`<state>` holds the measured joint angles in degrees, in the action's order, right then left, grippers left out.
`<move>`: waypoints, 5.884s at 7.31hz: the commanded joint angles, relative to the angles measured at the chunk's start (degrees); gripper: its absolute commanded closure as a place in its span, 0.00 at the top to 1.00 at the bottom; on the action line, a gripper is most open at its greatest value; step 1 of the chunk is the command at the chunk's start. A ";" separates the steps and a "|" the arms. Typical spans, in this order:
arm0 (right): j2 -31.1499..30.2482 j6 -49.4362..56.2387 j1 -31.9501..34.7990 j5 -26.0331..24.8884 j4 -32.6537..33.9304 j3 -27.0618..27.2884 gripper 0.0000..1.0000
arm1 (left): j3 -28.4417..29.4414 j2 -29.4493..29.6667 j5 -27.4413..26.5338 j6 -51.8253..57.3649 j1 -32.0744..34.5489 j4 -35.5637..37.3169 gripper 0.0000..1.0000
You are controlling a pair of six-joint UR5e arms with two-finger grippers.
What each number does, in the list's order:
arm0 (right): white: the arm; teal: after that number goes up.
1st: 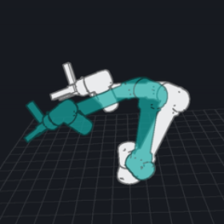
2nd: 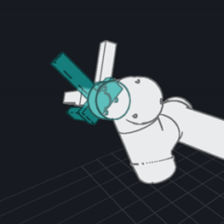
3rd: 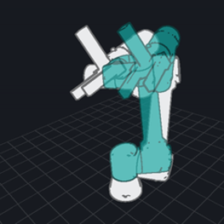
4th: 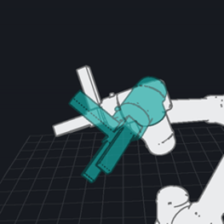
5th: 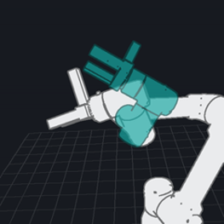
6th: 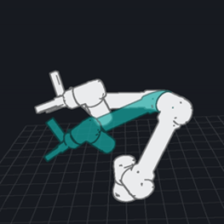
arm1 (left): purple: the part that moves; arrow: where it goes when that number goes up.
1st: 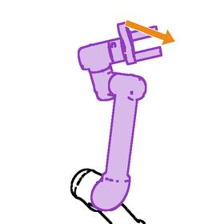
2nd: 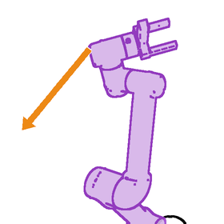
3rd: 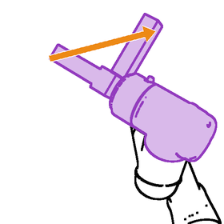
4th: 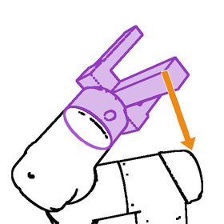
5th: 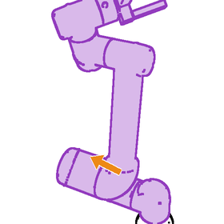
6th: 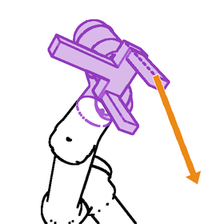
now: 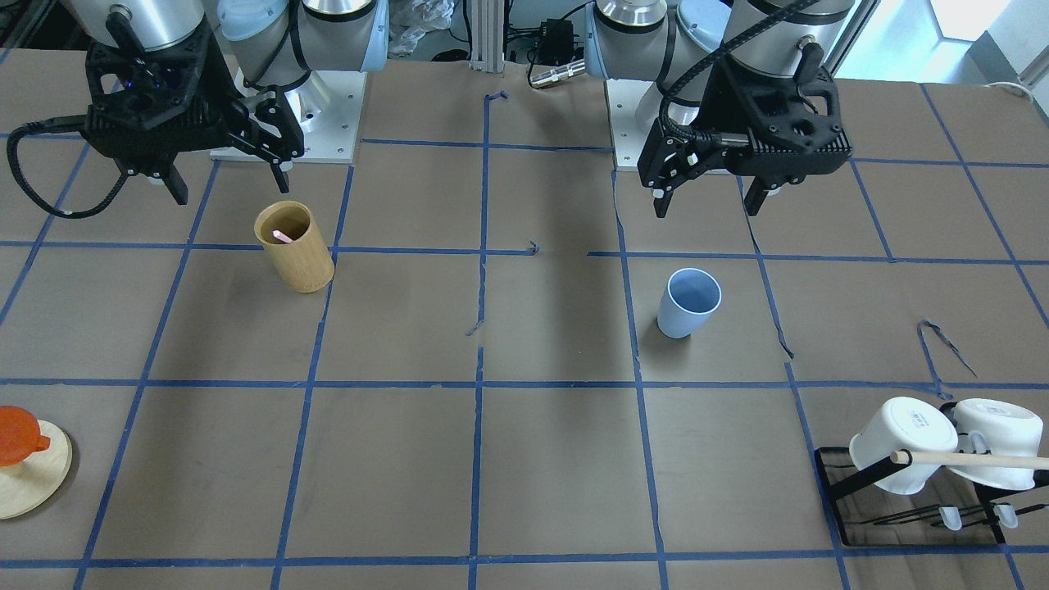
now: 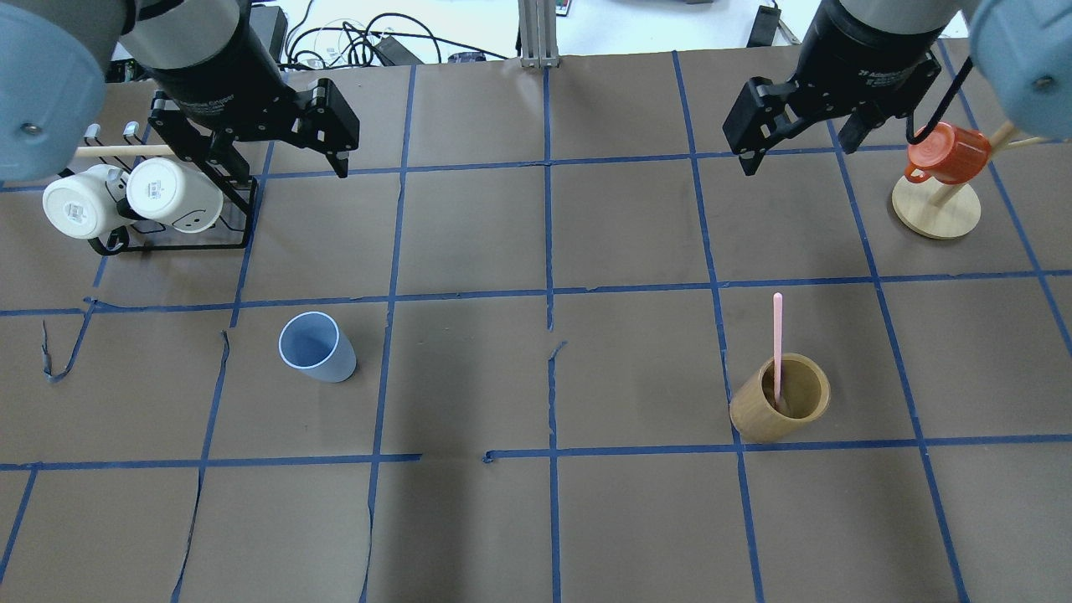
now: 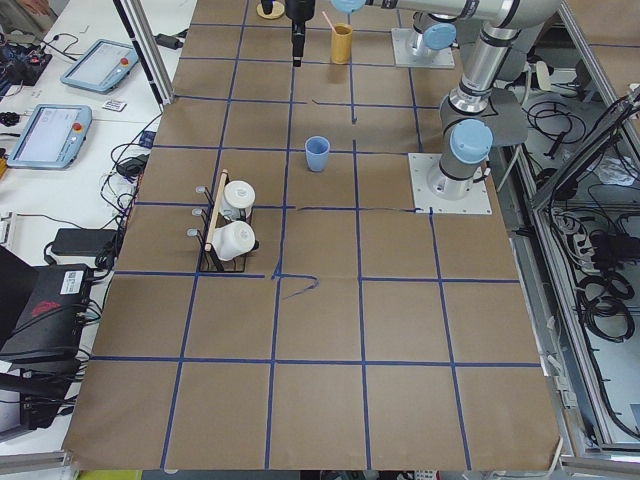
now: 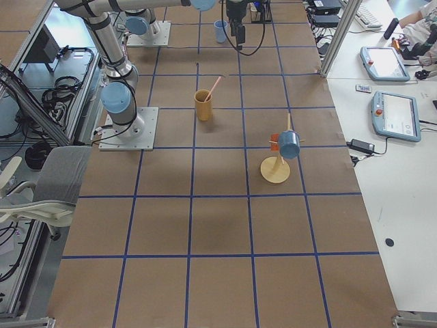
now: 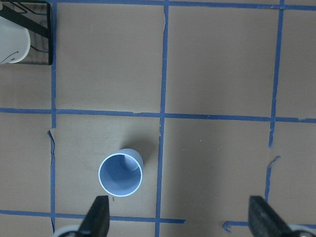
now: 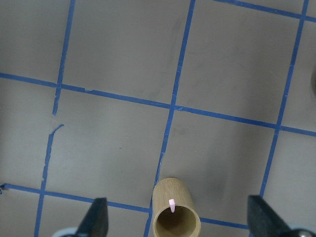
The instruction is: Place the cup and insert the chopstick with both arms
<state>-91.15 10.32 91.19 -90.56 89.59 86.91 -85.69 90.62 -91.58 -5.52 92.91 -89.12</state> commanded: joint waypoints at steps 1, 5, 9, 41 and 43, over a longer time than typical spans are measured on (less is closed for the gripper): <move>-0.35 0.14 -0.04 0.03 -0.47 0.10 1.00 | 0.00 0.00 0.00 -0.02 0.00 0.00 1.00; -0.09 0.23 -0.04 -0.05 -0.39 0.10 1.00 | 0.00 -0.09 0.00 0.07 0.00 -0.09 1.00; 0.27 0.23 0.04 0.03 -0.47 0.10 1.00 | -0.26 -0.09 0.00 -0.02 0.00 0.00 1.00; 2.38 3.66 0.04 4.43 0.23 -1.83 0.00 | -5.83 14.43 7.39 -23.70 19.53 14.73 1.00; 2.20 2.17 1.09 5.21 4.16 -0.61 0.00 | -4.13 5.85 7.12 -14.05 14.53 2.87 1.00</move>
<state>-88.83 13.18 91.70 -86.14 91.07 85.80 -90.84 101.64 -84.11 -25.62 110.57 -79.40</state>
